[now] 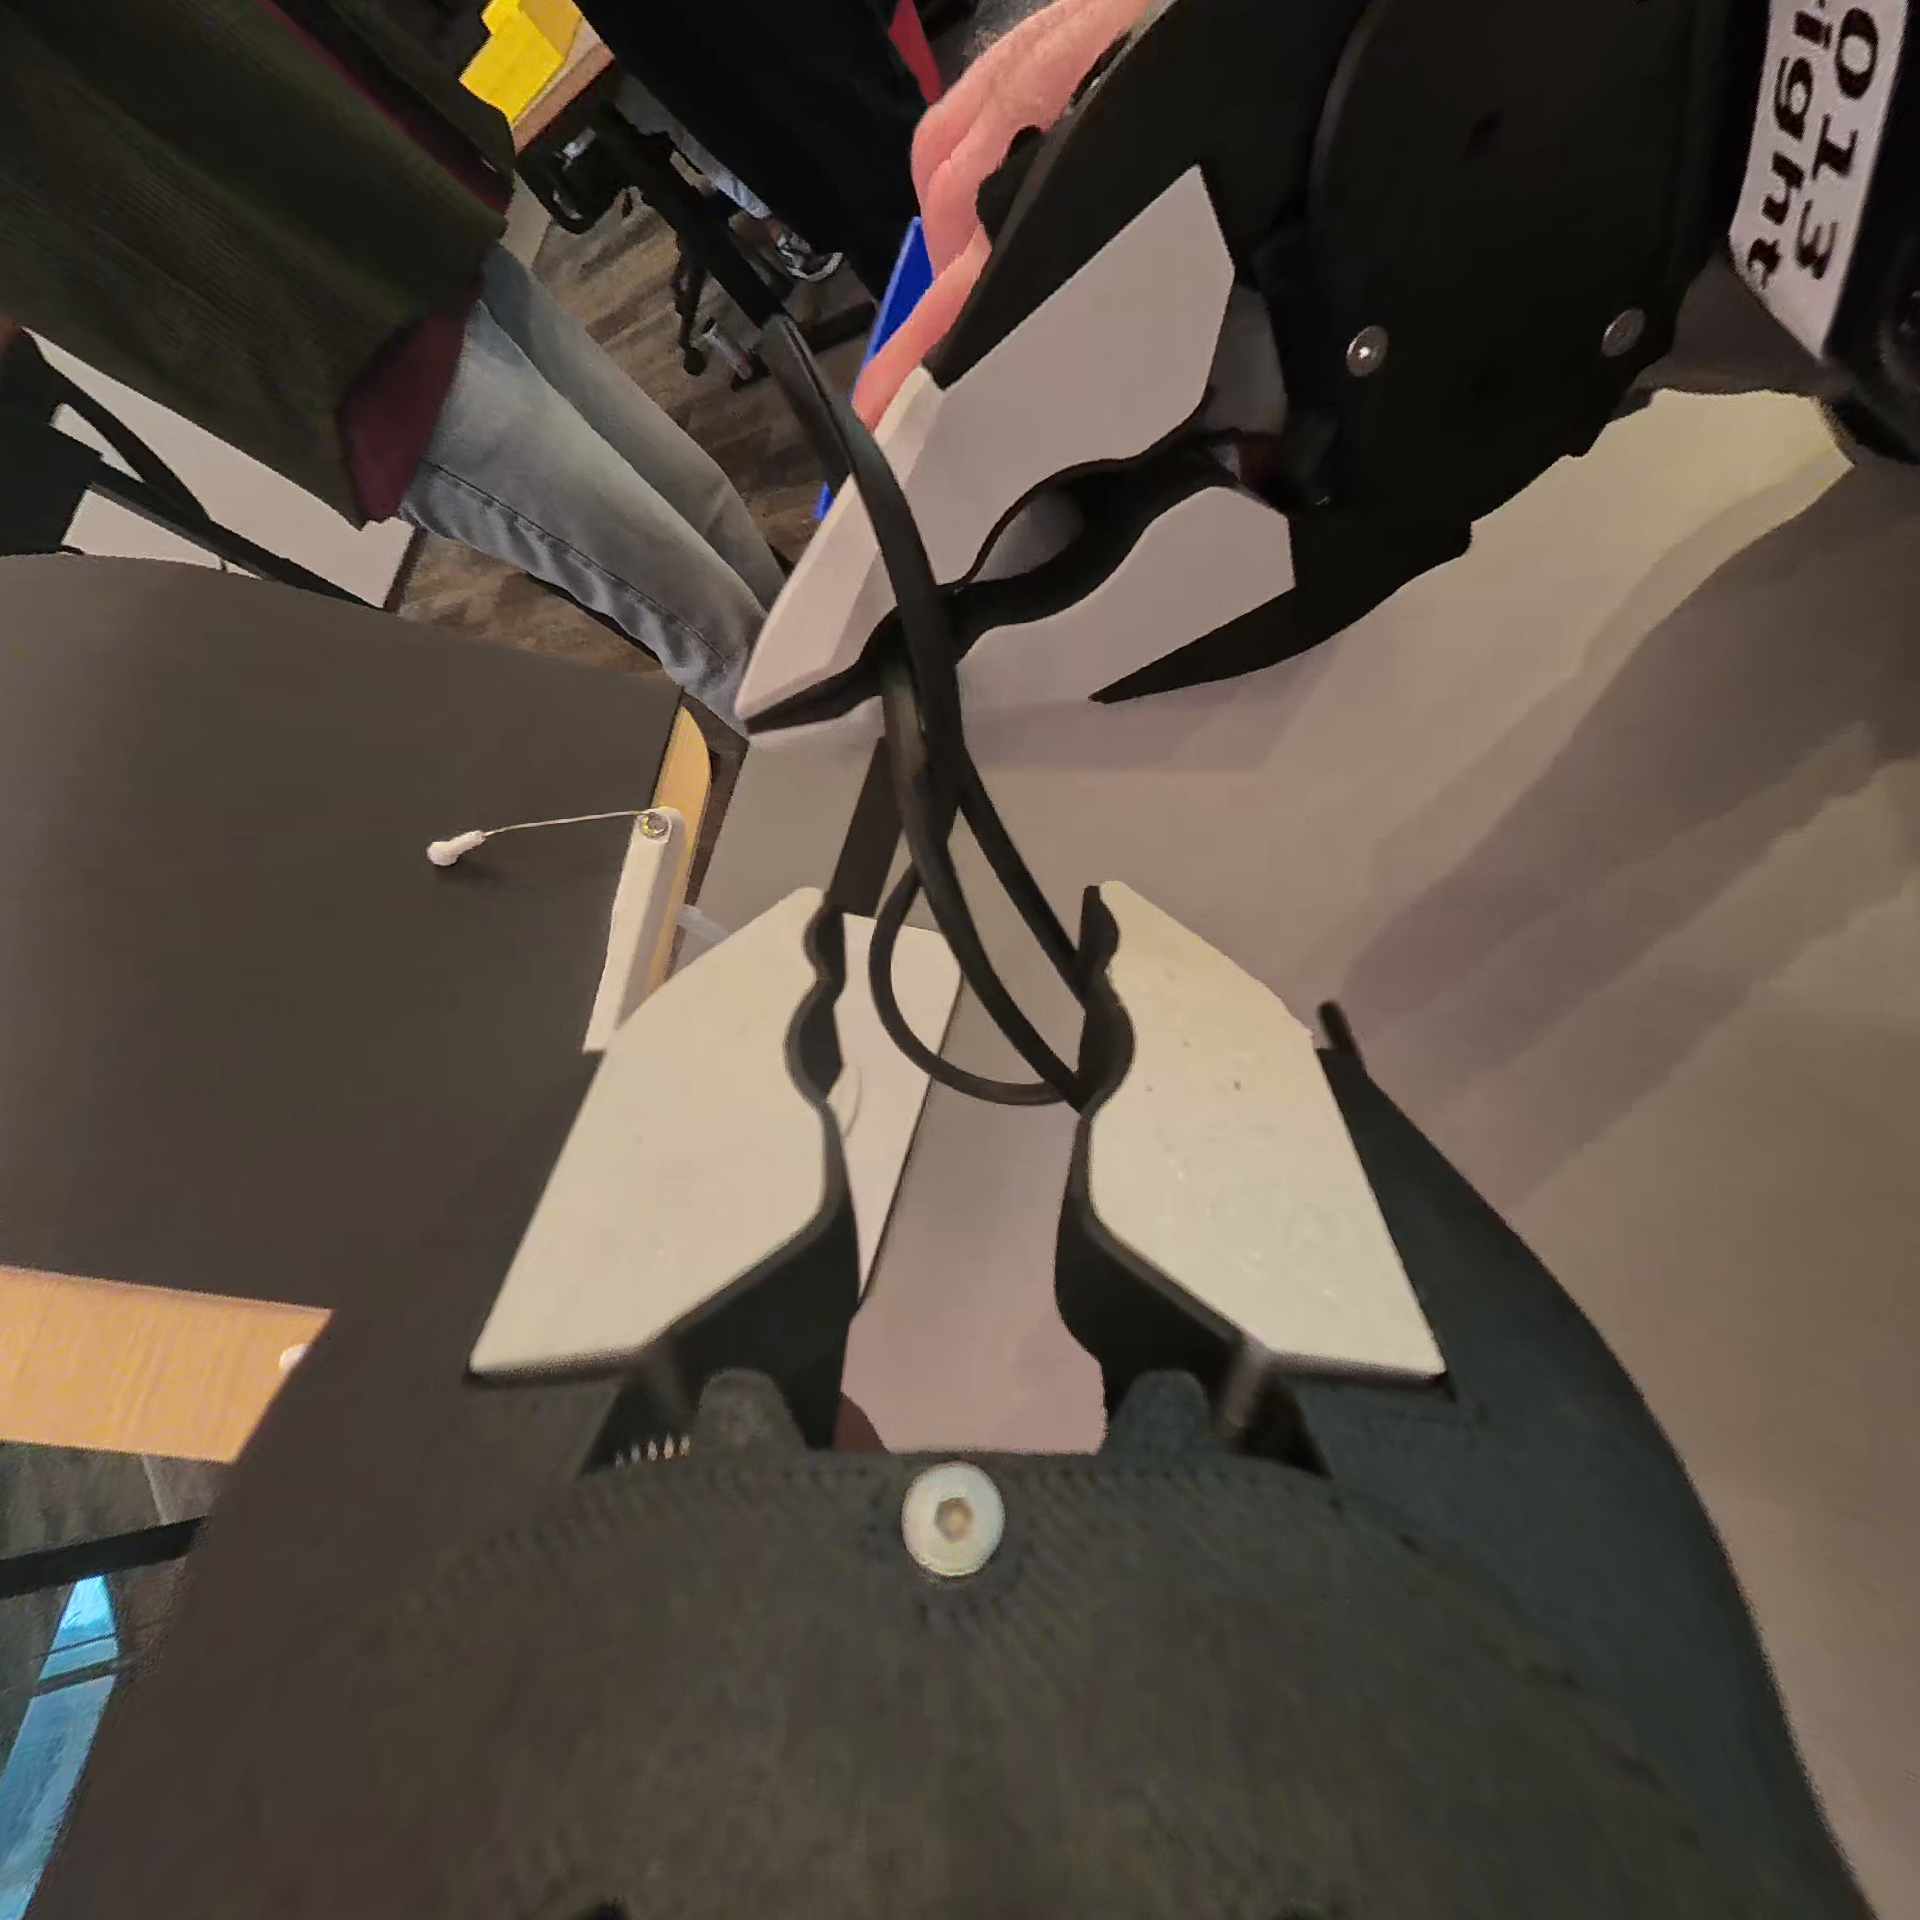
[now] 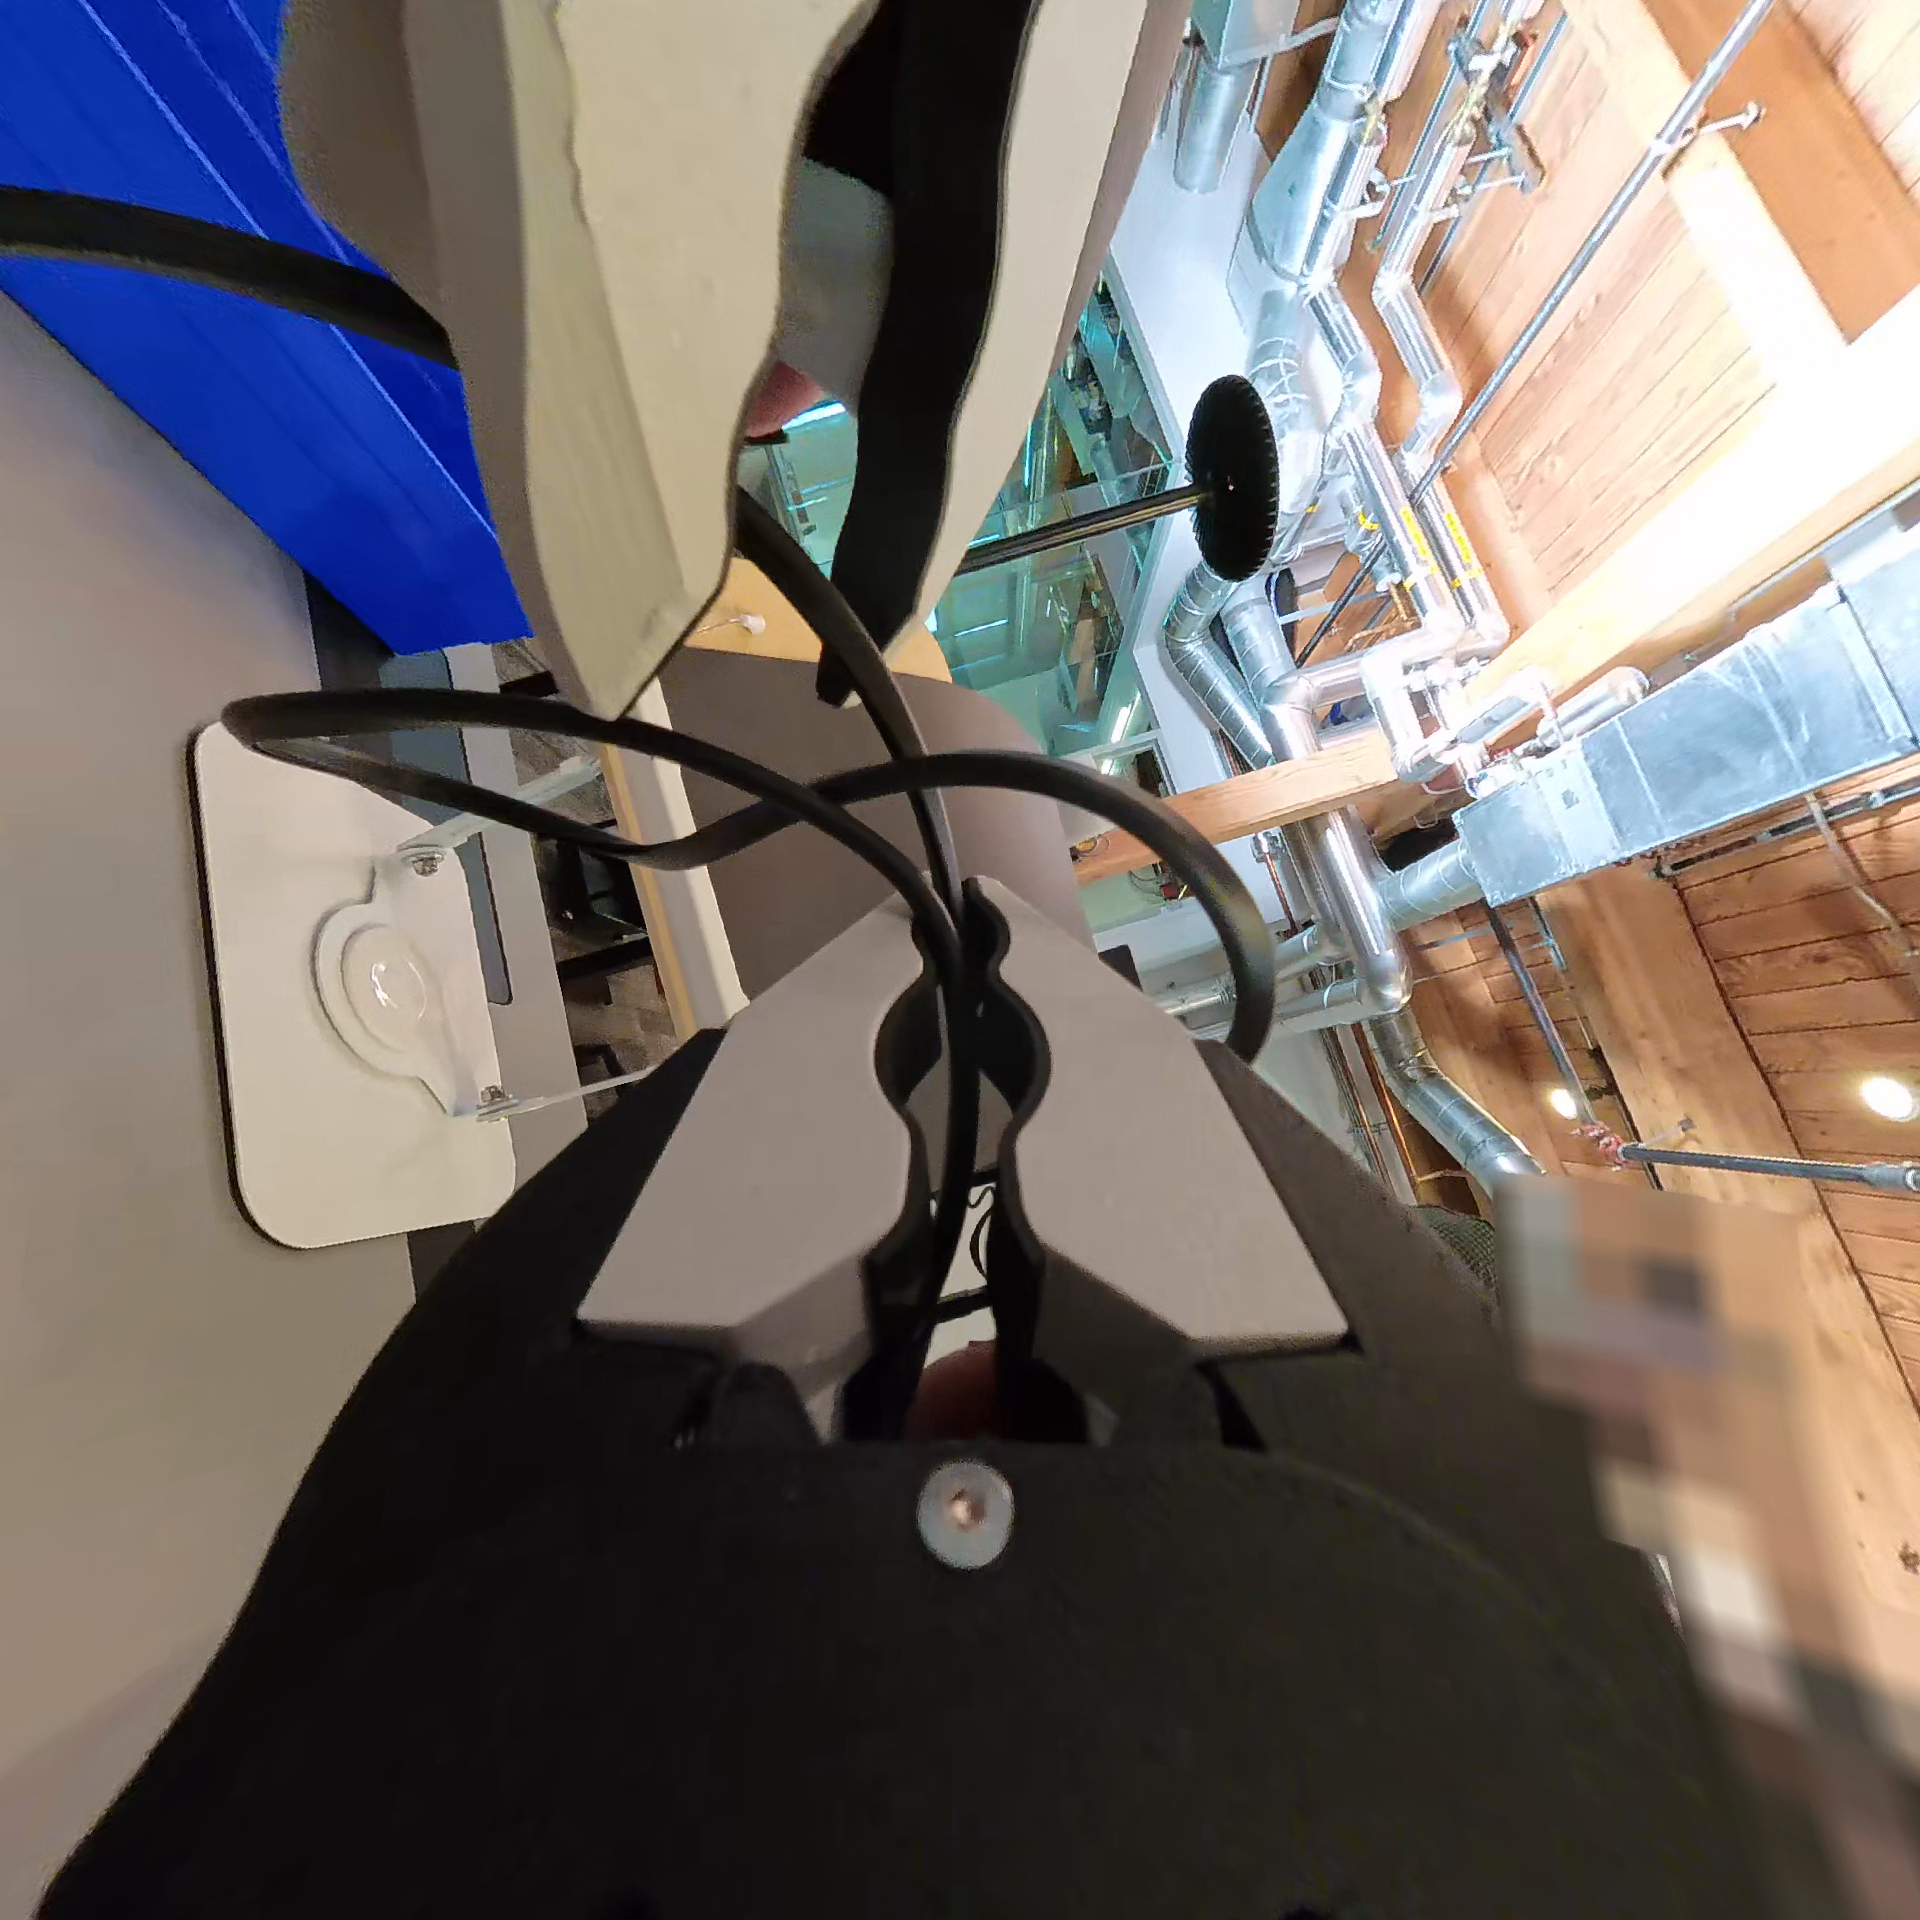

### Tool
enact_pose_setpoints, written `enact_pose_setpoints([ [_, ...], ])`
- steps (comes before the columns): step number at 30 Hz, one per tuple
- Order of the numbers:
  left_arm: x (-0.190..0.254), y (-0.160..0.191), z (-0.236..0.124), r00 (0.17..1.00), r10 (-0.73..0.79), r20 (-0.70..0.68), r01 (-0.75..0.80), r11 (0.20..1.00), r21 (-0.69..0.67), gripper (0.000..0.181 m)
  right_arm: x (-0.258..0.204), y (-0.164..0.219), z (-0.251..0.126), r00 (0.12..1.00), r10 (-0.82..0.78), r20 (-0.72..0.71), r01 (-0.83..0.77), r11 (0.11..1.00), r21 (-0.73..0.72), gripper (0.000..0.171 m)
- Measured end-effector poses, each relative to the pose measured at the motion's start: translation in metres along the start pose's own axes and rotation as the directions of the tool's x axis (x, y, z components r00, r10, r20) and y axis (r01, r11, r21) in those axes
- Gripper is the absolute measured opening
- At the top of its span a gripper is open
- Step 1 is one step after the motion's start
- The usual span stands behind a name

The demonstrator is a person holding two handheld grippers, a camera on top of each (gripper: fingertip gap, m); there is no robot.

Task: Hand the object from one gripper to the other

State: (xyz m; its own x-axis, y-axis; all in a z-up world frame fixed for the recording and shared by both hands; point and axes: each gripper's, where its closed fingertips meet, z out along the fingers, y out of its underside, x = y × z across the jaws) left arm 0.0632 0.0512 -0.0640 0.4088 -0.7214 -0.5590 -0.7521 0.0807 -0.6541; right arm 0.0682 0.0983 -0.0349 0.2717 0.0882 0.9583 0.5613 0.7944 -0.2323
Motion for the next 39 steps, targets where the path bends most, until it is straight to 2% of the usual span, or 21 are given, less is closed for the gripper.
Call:
enact_pose_setpoints([
  [6,0.000,0.000,0.019,0.990,0.072,0.124,-0.073,0.997,0.004,0.055,0.005,-0.008,-0.003,0.996,0.093,0.011,-0.094,0.995,0.037,0.000],
  [9,-0.002,0.001,0.030,0.985,0.092,0.145,-0.096,0.995,0.023,0.037,0.008,-0.015,-0.006,0.988,0.154,0.026,-0.155,0.985,0.072,0.000],
  [12,-0.005,-0.005,0.032,0.984,0.077,0.160,-0.090,0.993,0.076,0.008,0.012,-0.018,-0.008,0.983,0.181,0.032,-0.183,0.979,0.090,0.000],
  [13,-0.008,-0.007,0.031,0.982,0.070,0.175,-0.087,0.992,0.091,0.005,0.013,-0.018,-0.009,0.982,0.188,0.032,-0.190,0.977,0.096,0.000],
  [24,-0.013,-0.011,0.022,0.983,0.069,0.173,-0.085,0.992,0.088,0.004,0.020,-0.019,-0.009,0.990,0.143,-0.014,-0.141,0.985,0.101,0.000],
  [25,-0.014,-0.011,0.021,0.983,0.063,0.174,-0.080,0.993,0.091,0.004,0.020,-0.019,-0.009,0.989,0.148,-0.007,-0.147,0.984,0.103,0.013],
  [28,-0.019,-0.010,0.019,0.981,0.048,0.187,-0.067,0.993,0.099,0.005,0.022,-0.020,-0.011,0.985,0.173,0.013,-0.173,0.979,0.109,0.026],
  [39,-0.035,-0.009,0.009,0.972,0.015,0.234,-0.047,0.990,0.132,0.005,0.025,-0.029,-0.020,0.970,0.230,0.085,-0.242,0.953,0.182,0.033],
])
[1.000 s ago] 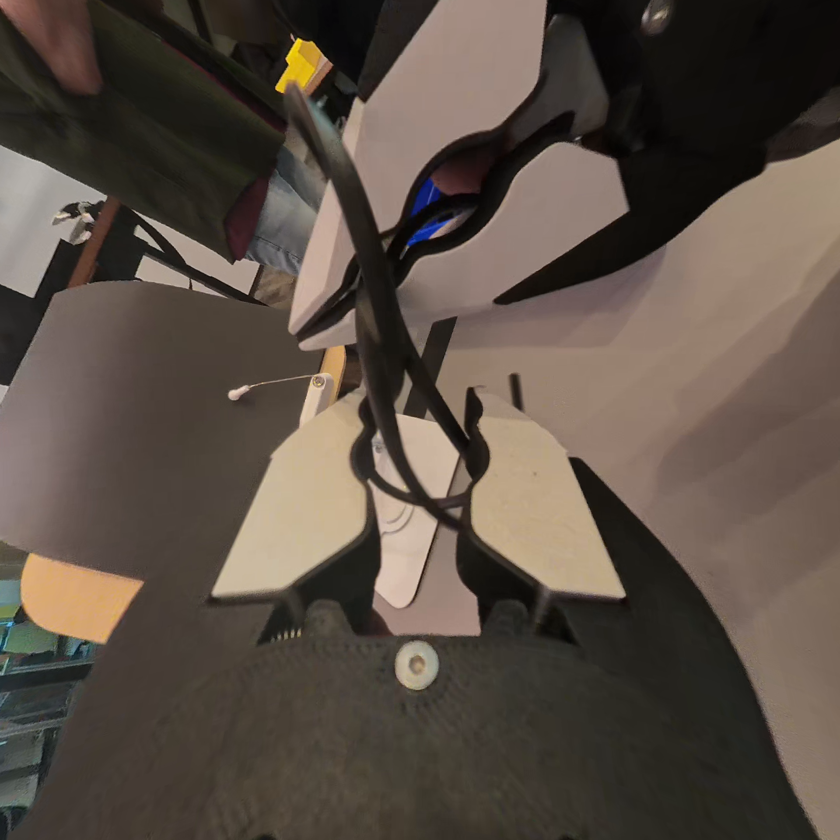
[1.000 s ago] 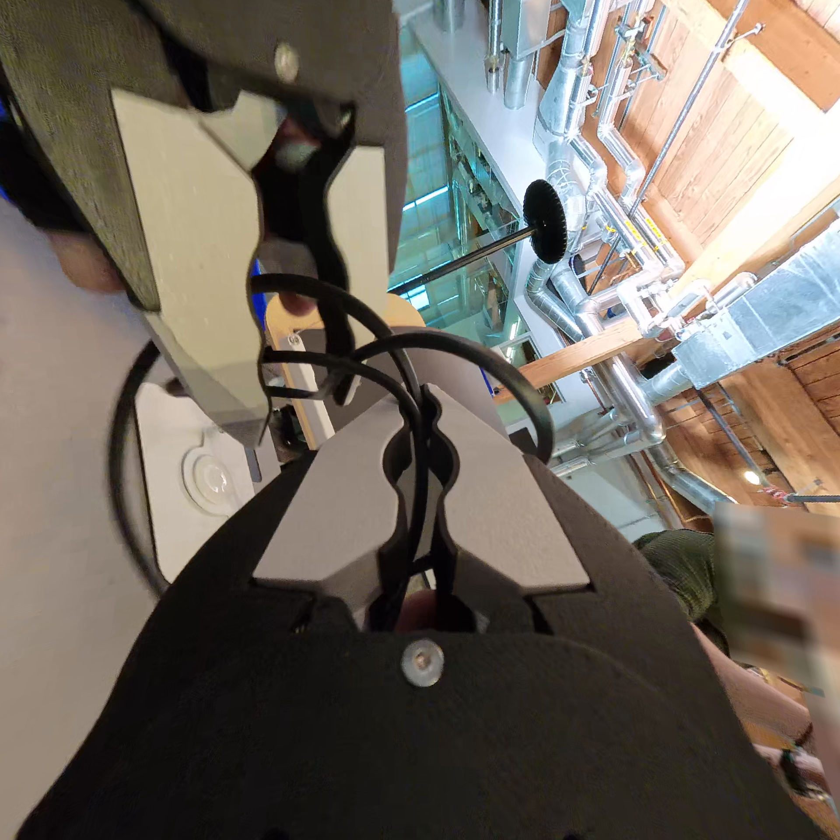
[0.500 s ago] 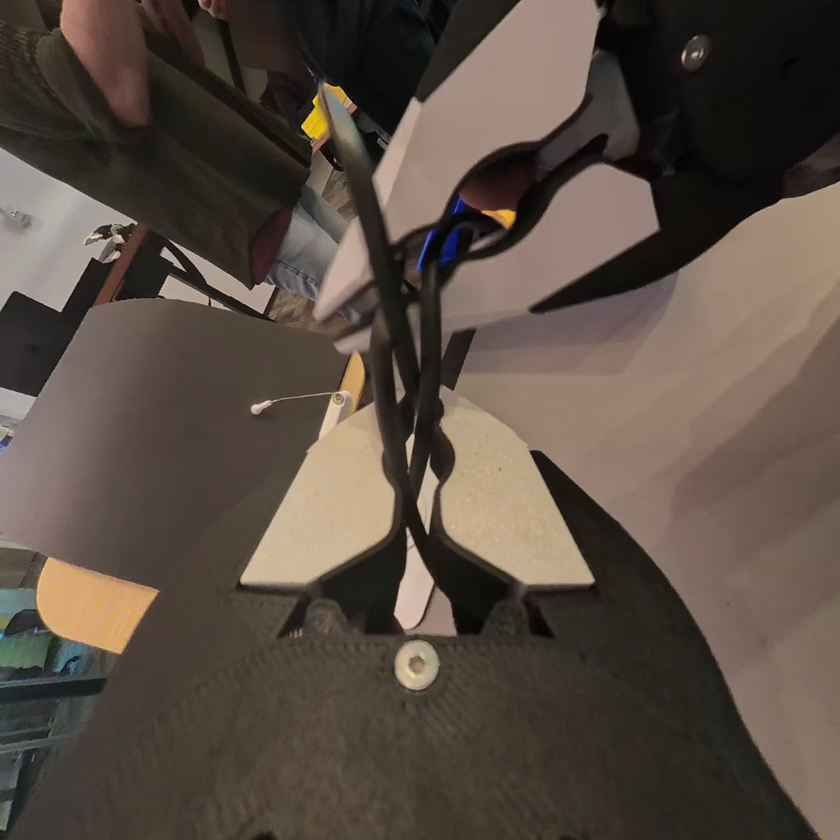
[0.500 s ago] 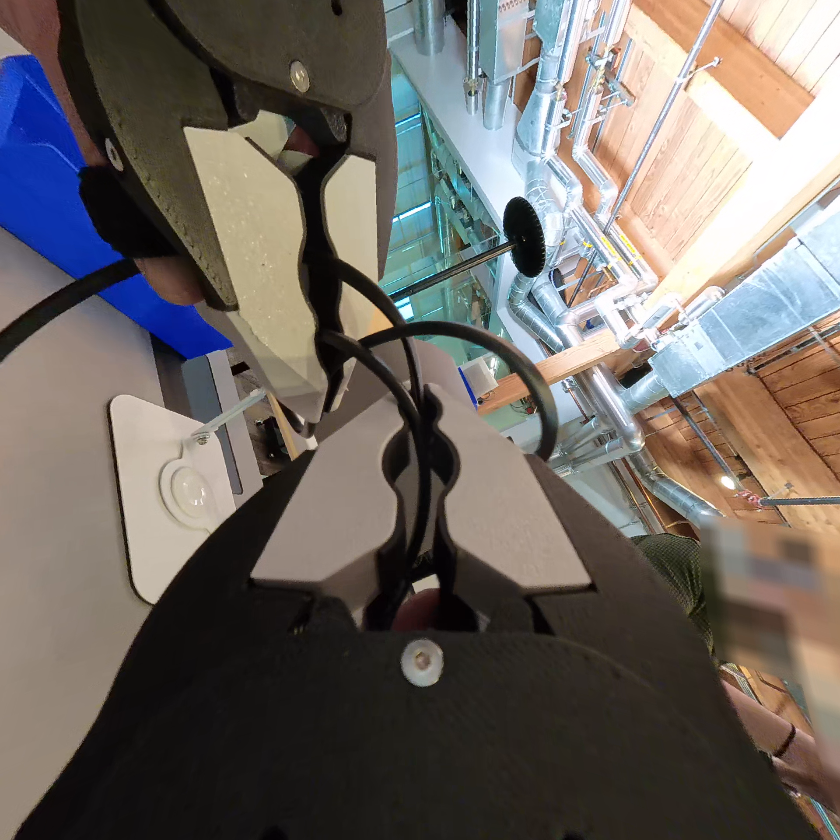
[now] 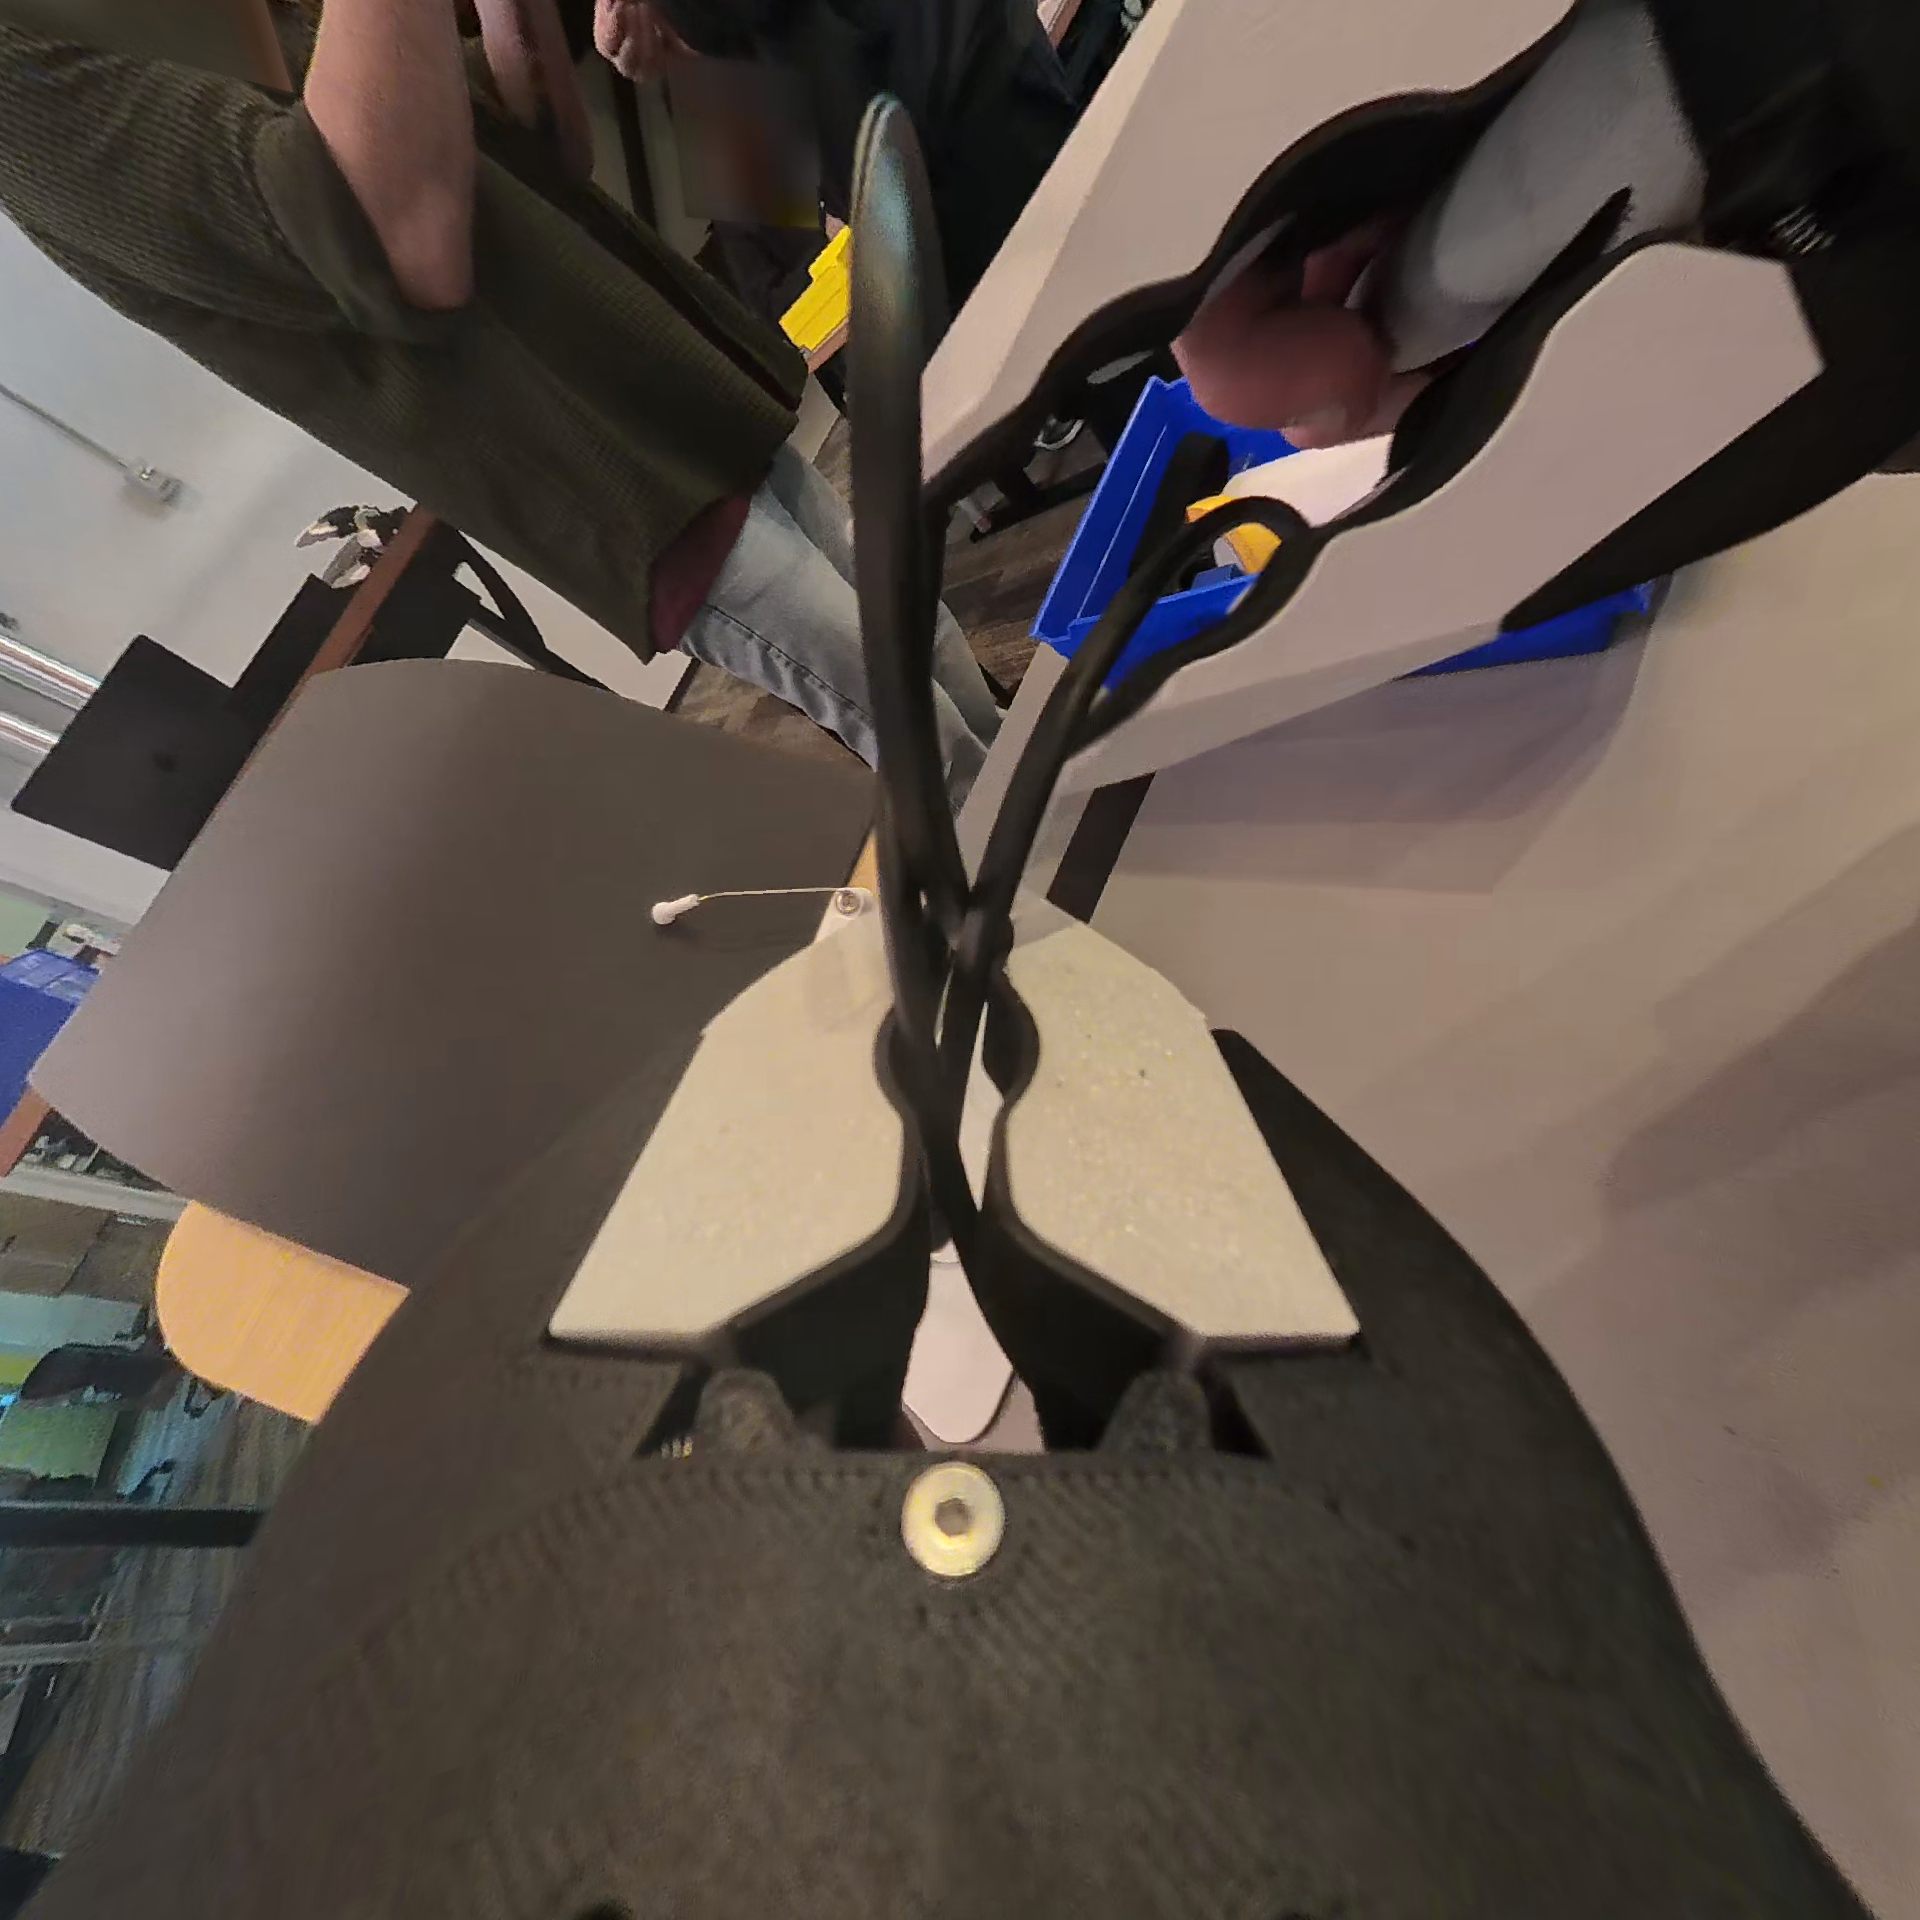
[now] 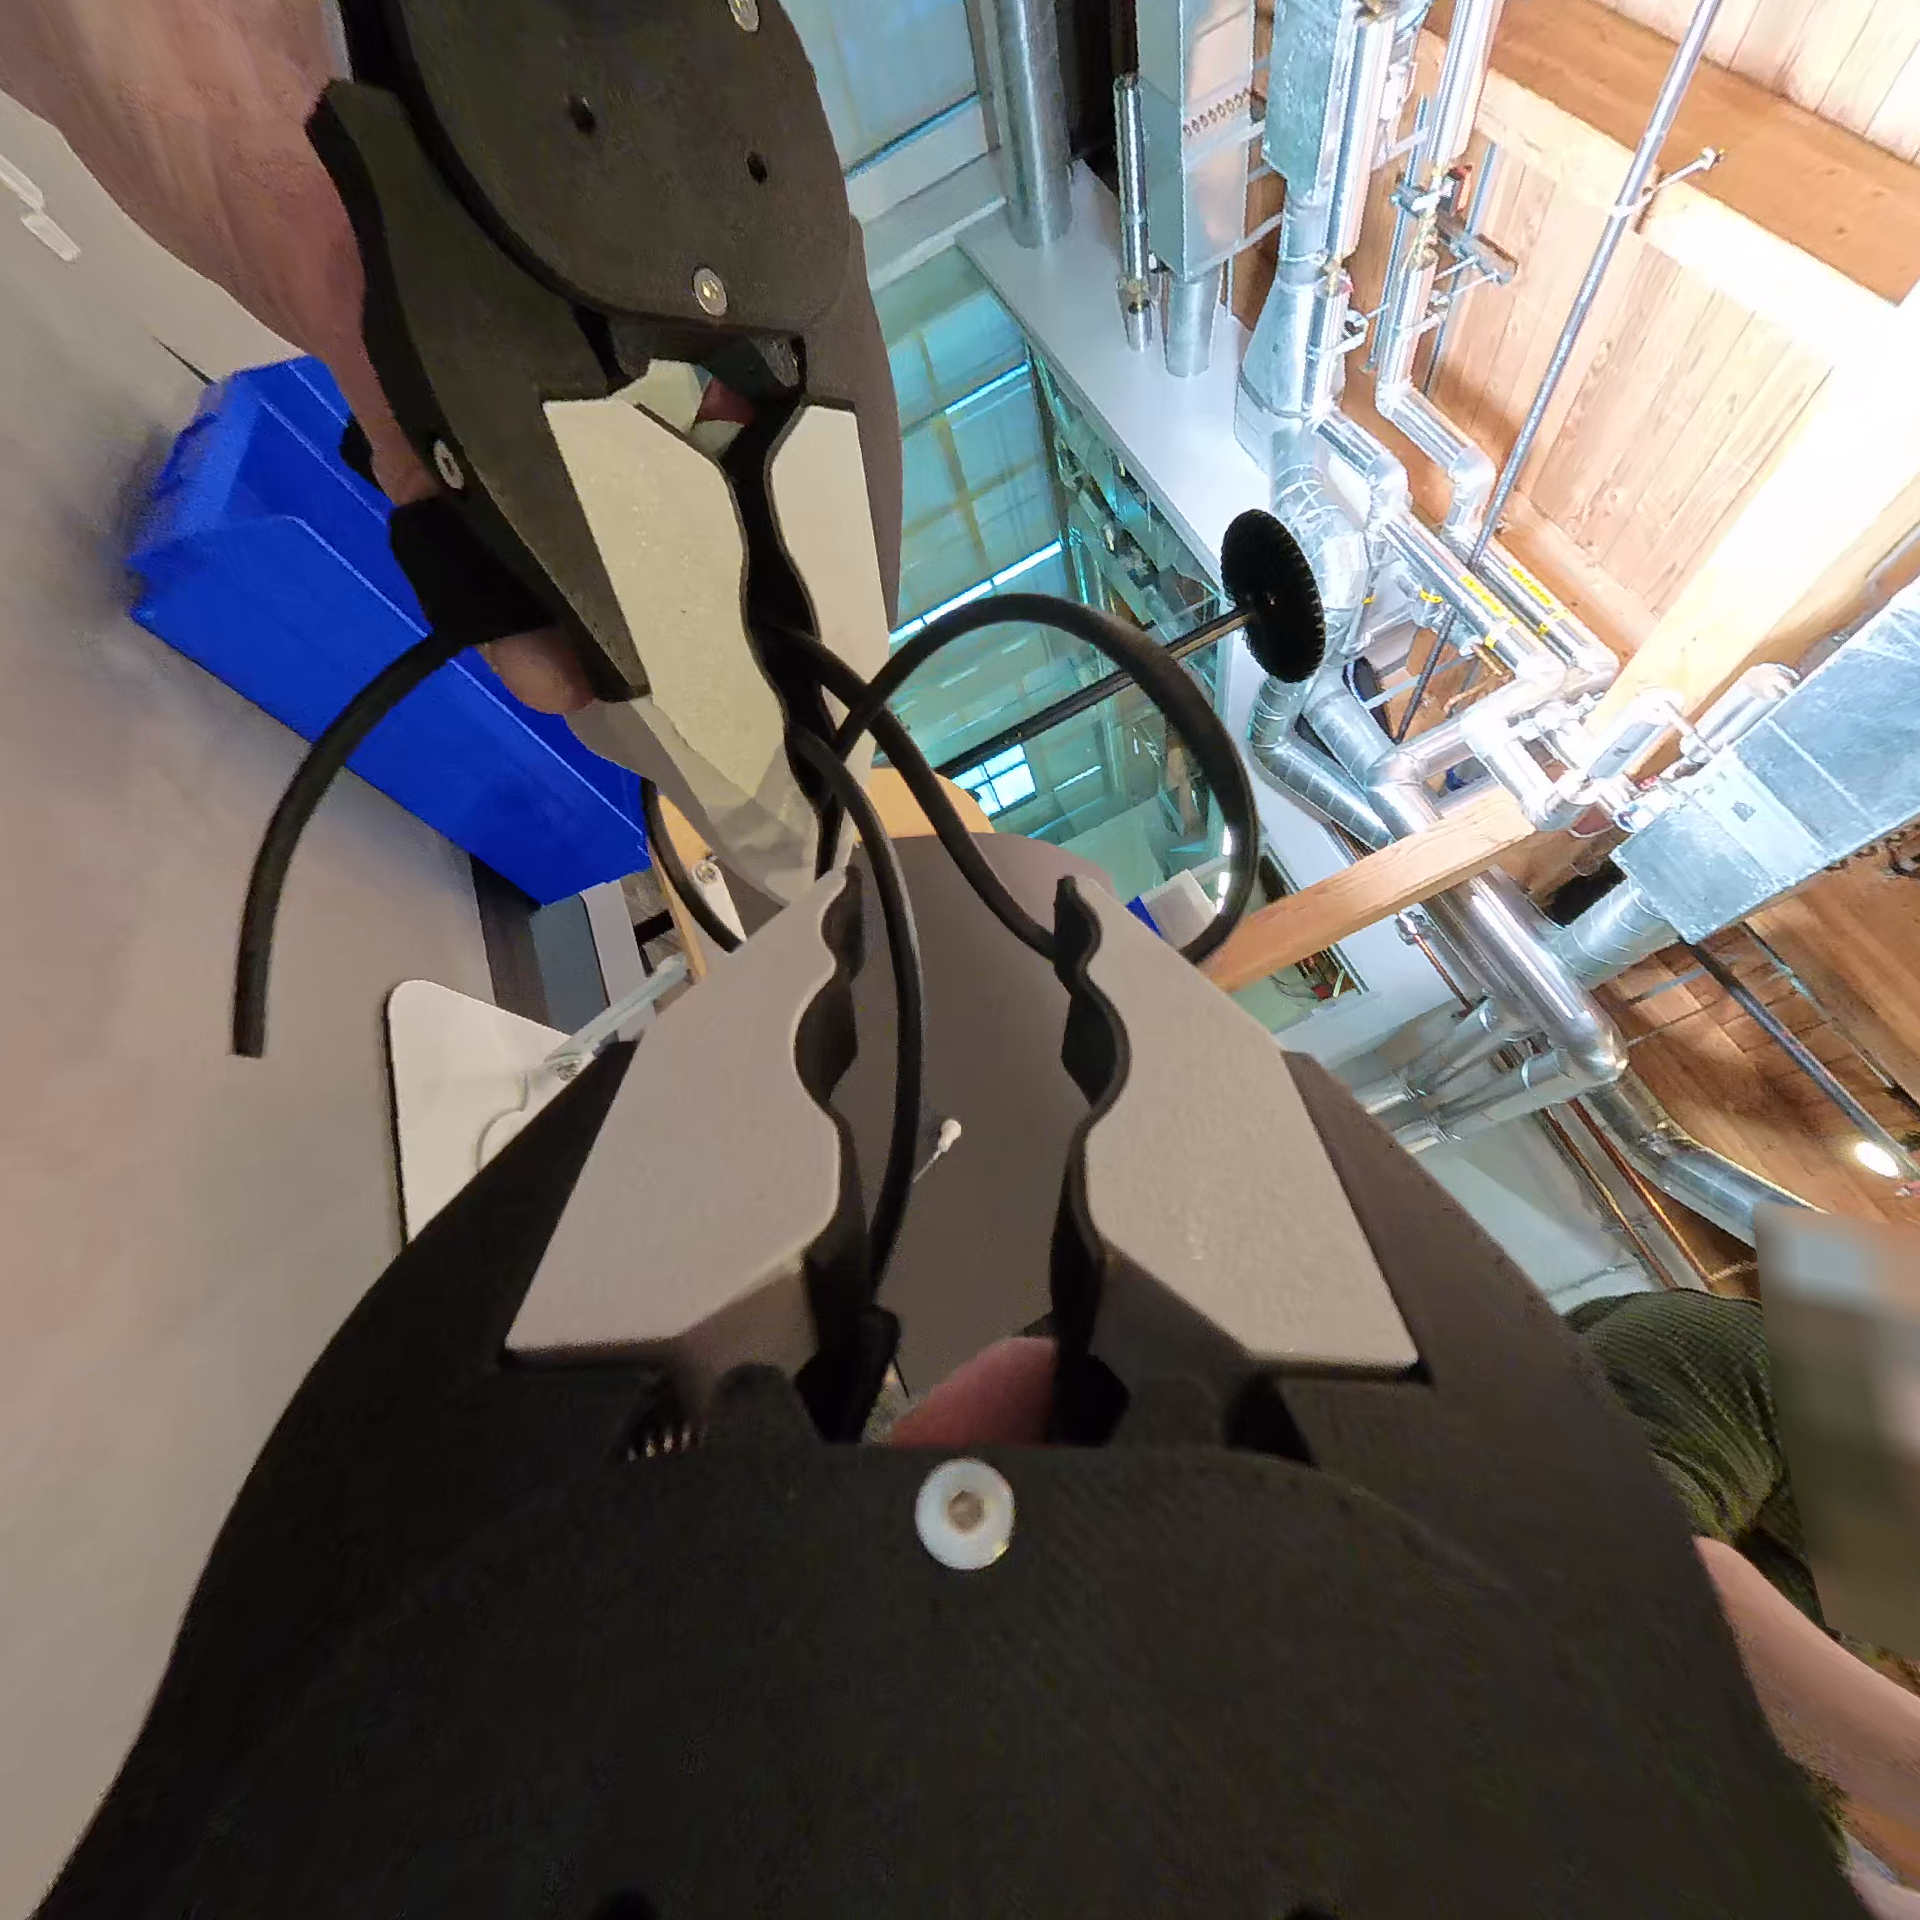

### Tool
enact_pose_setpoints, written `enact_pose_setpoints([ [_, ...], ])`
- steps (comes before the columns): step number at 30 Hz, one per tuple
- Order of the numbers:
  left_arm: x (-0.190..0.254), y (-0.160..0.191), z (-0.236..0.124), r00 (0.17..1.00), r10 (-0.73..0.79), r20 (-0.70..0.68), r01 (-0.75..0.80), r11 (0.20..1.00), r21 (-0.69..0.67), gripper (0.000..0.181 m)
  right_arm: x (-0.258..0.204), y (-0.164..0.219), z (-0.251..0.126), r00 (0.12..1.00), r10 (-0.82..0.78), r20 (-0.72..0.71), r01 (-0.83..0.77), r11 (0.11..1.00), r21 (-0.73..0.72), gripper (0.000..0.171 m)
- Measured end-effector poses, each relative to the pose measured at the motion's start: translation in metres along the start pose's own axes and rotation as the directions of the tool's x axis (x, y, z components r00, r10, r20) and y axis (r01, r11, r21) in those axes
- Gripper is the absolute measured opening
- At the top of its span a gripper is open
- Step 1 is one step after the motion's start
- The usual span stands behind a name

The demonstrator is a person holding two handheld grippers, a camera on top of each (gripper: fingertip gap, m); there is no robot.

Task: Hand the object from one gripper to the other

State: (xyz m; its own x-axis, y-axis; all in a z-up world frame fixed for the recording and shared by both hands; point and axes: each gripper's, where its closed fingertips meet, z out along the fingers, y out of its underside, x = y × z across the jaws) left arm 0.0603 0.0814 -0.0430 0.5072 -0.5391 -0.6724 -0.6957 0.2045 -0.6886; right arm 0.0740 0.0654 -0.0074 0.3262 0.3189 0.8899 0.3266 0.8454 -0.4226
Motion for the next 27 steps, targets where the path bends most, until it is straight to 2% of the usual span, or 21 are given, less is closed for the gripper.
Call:
enact_pose_setpoints([
  [6,-0.007,-0.001,-0.005,0.999,-0.014,0.033,0.013,1.000,0.024,0.004,0.001,-0.015,-0.009,0.993,0.095,0.072,-0.102,0.989,0.103,0.045],
  [10,-0.012,-0.003,-0.008,0.999,-0.010,0.049,0.008,0.999,0.031,0.004,-0.002,-0.025,-0.019,0.988,0.081,0.130,-0.101,0.982,0.161,0.046],
  [17,-0.025,0.005,-0.011,0.992,0.102,0.080,-0.095,0.992,-0.087,0.004,-0.008,-0.027,-0.042,0.959,0.025,0.283,-0.065,0.989,0.133,0.042],
  [19,-0.028,0.009,-0.010,0.987,0.139,0.077,-0.127,0.982,-0.140,0.004,-0.002,-0.037,-0.052,0.960,-0.002,0.279,-0.040,0.988,0.147,0.041],
  [21,-0.025,0.013,-0.009,0.989,0.142,0.042,-0.132,0.973,-0.187,0.004,0.010,-0.048,-0.053,0.981,-0.093,0.172,0.068,0.987,0.148,0.055],
  [22,-0.022,0.015,-0.008,0.992,0.125,0.011,-0.120,0.971,-0.207,0.004,0.011,-0.048,-0.049,0.977,-0.187,0.107,0.175,0.979,0.108,0.065],
  [25,-0.011,0.014,-0.005,0.996,0.043,-0.078,-0.060,0.969,-0.241,0.004,0.001,-0.034,-0.026,0.874,-0.487,0.002,0.485,0.871,-0.075,0.093],
  [27,-0.002,0.012,-0.004,0.989,-0.012,-0.148,-0.028,0.964,-0.265,0.004,-0.008,-0.021,-0.008,0.800,-0.599,-0.022,0.586,0.789,-0.186,0.106],
])
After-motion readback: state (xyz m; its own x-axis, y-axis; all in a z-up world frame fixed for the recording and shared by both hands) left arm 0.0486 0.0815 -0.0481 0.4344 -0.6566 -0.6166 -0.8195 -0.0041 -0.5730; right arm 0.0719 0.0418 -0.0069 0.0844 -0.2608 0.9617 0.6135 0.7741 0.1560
